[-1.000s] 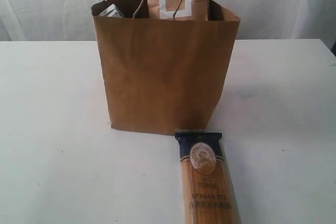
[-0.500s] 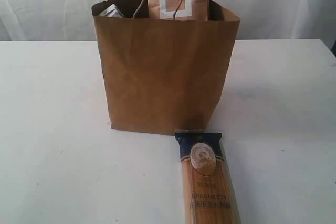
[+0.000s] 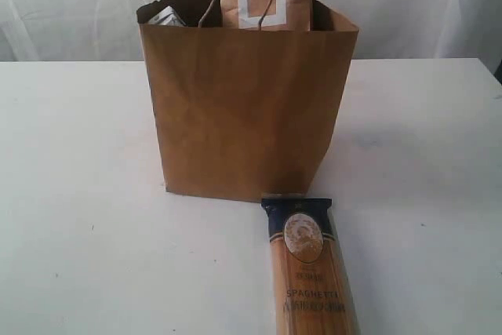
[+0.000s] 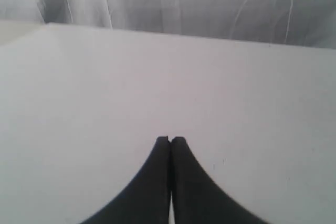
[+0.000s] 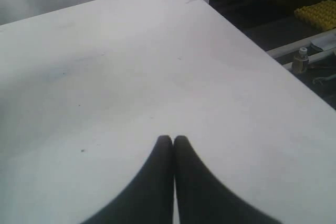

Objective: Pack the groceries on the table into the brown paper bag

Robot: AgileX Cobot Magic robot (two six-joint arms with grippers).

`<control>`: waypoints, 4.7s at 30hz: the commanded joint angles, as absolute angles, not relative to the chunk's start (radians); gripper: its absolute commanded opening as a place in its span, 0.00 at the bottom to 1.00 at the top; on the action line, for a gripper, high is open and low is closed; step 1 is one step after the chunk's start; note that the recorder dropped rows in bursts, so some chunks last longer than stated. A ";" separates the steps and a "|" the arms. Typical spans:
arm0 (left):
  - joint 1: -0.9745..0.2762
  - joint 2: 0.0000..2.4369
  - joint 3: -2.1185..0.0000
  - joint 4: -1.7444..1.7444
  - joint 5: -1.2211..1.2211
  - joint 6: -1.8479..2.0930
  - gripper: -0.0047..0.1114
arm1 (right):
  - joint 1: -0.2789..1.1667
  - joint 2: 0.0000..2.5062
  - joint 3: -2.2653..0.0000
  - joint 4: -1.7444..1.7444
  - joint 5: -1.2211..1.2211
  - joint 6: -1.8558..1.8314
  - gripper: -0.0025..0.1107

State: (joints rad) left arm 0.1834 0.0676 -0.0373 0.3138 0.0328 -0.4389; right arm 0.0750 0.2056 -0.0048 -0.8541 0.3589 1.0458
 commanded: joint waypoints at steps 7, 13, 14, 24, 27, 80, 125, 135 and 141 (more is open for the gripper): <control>0.245 0.050 -0.002 0.335 -0.198 -0.493 0.04 | 0.070 0.208 0.000 -0.865 0.354 1.050 0.02; 0.269 0.000 0.000 0.057 -0.526 -0.280 0.04 | 0.070 0.206 0.000 -0.865 0.354 1.050 0.02; 0.269 0.000 0.000 0.021 -0.547 -0.216 0.04 | 0.070 0.206 0.000 -0.865 0.354 1.050 0.02; 0.267 0.000 0.000 -0.507 -0.013 0.541 0.04 | 0.070 0.206 0.000 -0.865 0.354 1.050 0.02; 0.267 0.000 0.000 -0.492 0.135 0.616 0.04 | 0.070 0.206 0.000 -0.865 0.354 1.050 0.02; 0.062 0.000 0.000 -0.417 0.177 0.687 0.04 | 0.070 0.038 -0.565 -1.097 -0.216 1.018 0.02; 0.062 0.000 0.000 -0.460 0.125 0.687 0.04 | 0.458 1.138 -0.766 0.326 0.853 -0.337 0.02; 0.073 0.000 0.000 -0.457 0.129 0.687 0.04 | 0.458 1.208 -0.766 0.393 0.681 -0.350 0.02; 0.095 0.000 0.000 -0.374 0.132 0.687 0.04 | 0.458 1.336 -0.766 0.392 0.640 -0.445 0.35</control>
